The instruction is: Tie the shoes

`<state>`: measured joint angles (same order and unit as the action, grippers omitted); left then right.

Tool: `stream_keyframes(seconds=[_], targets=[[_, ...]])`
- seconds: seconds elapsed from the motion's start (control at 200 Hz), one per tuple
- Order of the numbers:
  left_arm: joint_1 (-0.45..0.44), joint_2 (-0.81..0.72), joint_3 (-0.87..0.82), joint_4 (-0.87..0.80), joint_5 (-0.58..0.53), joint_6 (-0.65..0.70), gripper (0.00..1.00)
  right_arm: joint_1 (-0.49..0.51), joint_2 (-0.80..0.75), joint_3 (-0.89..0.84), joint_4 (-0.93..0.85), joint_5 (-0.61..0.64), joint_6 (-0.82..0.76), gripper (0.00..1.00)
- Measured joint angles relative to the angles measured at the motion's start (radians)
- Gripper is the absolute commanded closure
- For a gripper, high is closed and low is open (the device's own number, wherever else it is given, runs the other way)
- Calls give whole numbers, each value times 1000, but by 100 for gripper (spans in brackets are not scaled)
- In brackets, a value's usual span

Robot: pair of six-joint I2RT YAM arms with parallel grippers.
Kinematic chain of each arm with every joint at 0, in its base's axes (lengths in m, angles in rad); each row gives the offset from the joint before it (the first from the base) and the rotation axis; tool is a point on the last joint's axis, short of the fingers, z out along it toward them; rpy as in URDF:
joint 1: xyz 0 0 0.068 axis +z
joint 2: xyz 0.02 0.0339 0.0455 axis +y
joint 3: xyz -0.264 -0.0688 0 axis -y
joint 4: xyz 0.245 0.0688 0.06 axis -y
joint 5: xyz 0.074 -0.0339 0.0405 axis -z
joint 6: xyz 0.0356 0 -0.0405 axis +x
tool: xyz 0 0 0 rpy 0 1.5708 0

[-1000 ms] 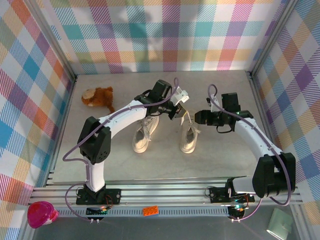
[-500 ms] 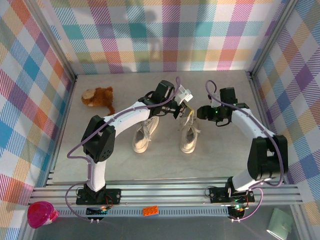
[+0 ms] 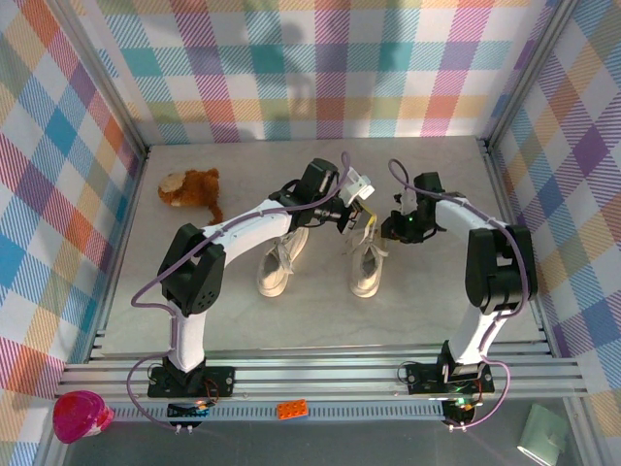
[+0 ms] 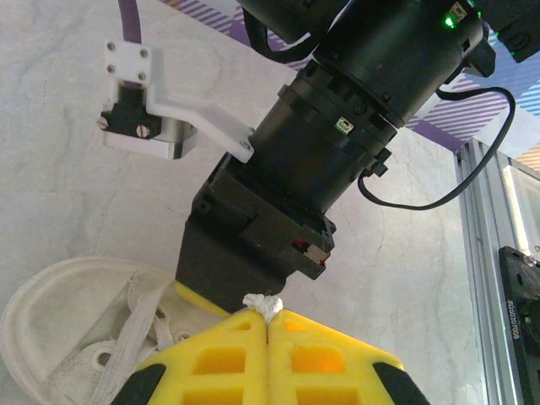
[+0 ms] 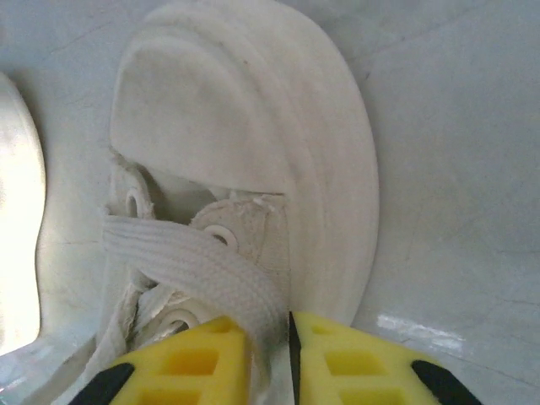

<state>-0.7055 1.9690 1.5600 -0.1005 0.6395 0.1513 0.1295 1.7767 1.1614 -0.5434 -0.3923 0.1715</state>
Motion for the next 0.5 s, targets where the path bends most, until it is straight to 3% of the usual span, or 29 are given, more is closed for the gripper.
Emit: stream_keyframes(seconds=[0.34,0.505], targets=[[-6,-1,-13,-1,0,29,100,4,-91,111,-30,5,-82,86],[-31,-3,-34,-1,-1,63,100,31,-56,211,-54,-82,-148,86]])
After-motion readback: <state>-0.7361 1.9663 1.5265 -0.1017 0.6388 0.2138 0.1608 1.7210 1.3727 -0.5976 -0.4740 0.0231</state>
